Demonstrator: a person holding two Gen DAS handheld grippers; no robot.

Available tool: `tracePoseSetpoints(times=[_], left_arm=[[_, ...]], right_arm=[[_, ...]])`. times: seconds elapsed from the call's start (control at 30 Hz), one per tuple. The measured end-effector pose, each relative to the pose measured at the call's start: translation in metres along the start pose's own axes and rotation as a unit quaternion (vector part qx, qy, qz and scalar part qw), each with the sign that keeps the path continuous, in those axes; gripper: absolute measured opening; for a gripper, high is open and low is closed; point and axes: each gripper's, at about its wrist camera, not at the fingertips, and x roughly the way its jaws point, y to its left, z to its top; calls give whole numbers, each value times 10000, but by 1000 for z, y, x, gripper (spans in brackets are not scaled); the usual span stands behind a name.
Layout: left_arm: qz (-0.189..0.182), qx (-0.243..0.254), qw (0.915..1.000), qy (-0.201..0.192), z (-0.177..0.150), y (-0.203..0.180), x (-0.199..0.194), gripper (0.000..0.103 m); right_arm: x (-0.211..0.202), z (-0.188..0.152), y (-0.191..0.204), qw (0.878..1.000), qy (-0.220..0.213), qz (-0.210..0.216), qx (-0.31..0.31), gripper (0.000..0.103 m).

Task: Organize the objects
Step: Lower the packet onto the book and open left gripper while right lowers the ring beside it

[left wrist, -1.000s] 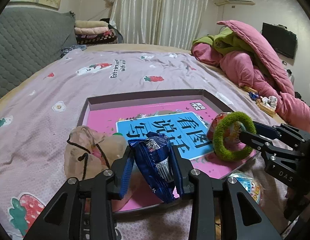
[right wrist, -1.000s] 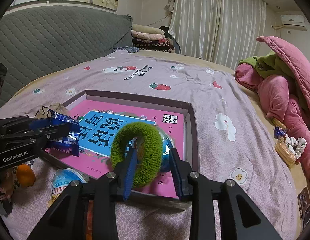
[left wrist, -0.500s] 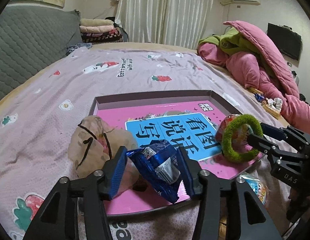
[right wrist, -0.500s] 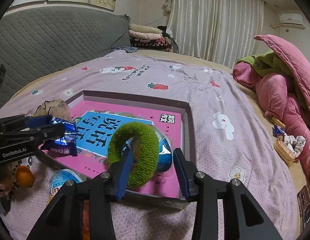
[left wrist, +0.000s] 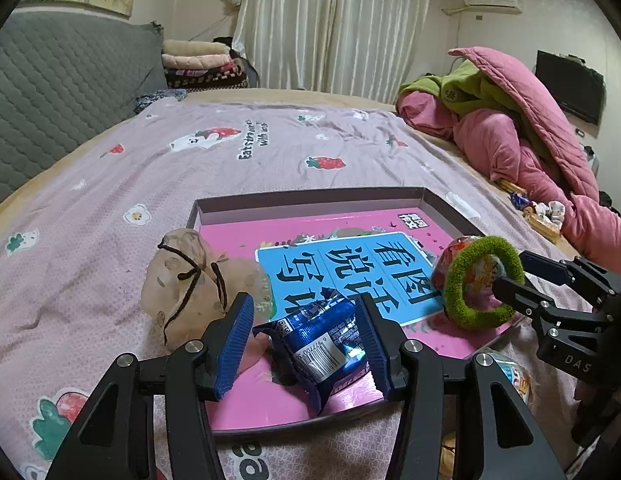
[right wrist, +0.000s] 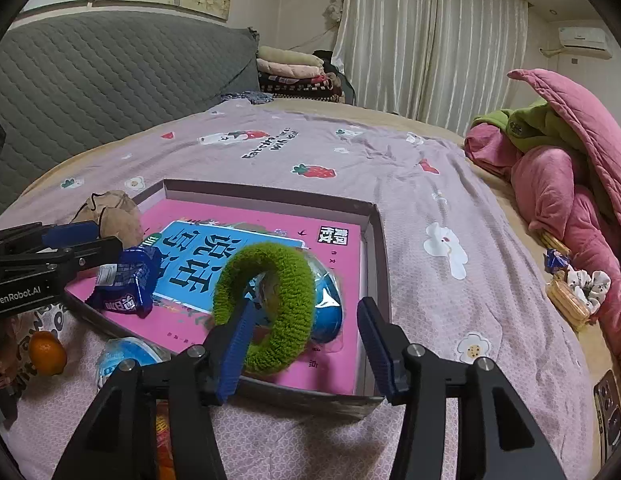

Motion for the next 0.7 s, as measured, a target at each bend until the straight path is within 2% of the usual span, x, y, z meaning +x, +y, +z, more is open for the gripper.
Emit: tracePoseSetpoints(times=[0.23,0.33,0.7], left_arm=[[-48,2,10000,-22,1,0,-4,55],[-87,-1,10000,-33,1,0,-6,62],[-175,-43,9998,-129,5,0,-20,70]], right_arm=[[1,1,1,10000,8,-48,-12,53],[1,2,1,10000,-3,-47,-22,54],[-3,4,-3,9999,-92,-46,80,59]])
